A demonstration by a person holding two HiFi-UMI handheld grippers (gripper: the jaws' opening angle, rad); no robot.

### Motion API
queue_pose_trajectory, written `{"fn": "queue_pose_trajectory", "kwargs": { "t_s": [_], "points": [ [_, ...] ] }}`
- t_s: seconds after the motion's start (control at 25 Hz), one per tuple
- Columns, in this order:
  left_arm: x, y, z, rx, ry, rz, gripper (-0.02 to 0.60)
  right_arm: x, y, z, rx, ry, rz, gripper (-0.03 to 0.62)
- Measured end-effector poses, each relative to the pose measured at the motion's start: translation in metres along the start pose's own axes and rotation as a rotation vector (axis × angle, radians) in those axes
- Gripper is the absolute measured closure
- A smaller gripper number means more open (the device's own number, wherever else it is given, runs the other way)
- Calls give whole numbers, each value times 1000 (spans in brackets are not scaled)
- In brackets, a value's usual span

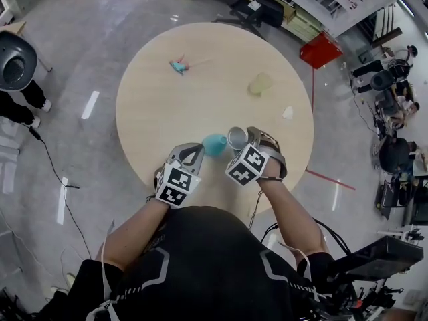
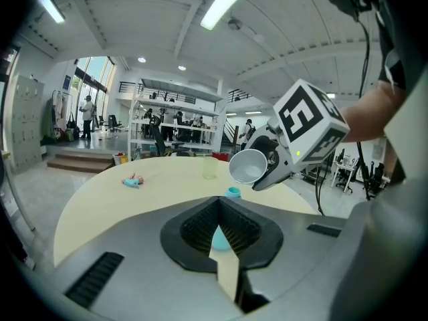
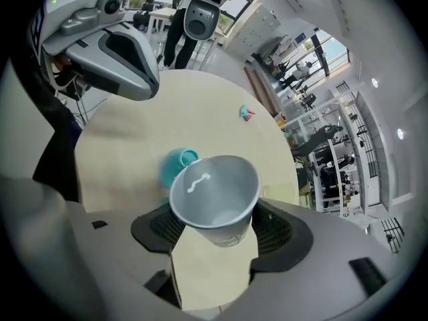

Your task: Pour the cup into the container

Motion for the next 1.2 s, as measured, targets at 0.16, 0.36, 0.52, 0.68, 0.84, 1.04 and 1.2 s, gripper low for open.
{"fn": "queue_pose_trajectory", "kwargs": {
  "t_s": [0.16,0.36,0.52,0.68,0.84,1.04,1.2],
  "points": [
    [-5,3,1,-4,-10,16,581,0,-2,-2,0,-5,-4,284],
    [-7,4,-1,-14,-17,16,581,-3,-3,-6,-8,-19,8,284],
    [-10,4,-3,-22,-19,21,581,-3,-4,-8,-9,-21,5,284],
    [-13,2,-1,-17,-20,24,581,0,-5,-6,-13,-25,-1,284],
    [-13,1,-1,-14,-22,26,581,-1,-6,-5,-13,-33,2,284],
    [-13,-4,0,-12,-19,26,581,0,-7,-4,-22,-45,7,284],
    [-13,-2,3,-10,-23,26,581,1,-4,-6,-25,-50,16,284]
  ]
}}
Point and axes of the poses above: the fingertips, and each gripper's own axes: y forward along the fingers, z to its left, x out of its top, the point moved 4 cm from there along -y, backward along the fingers
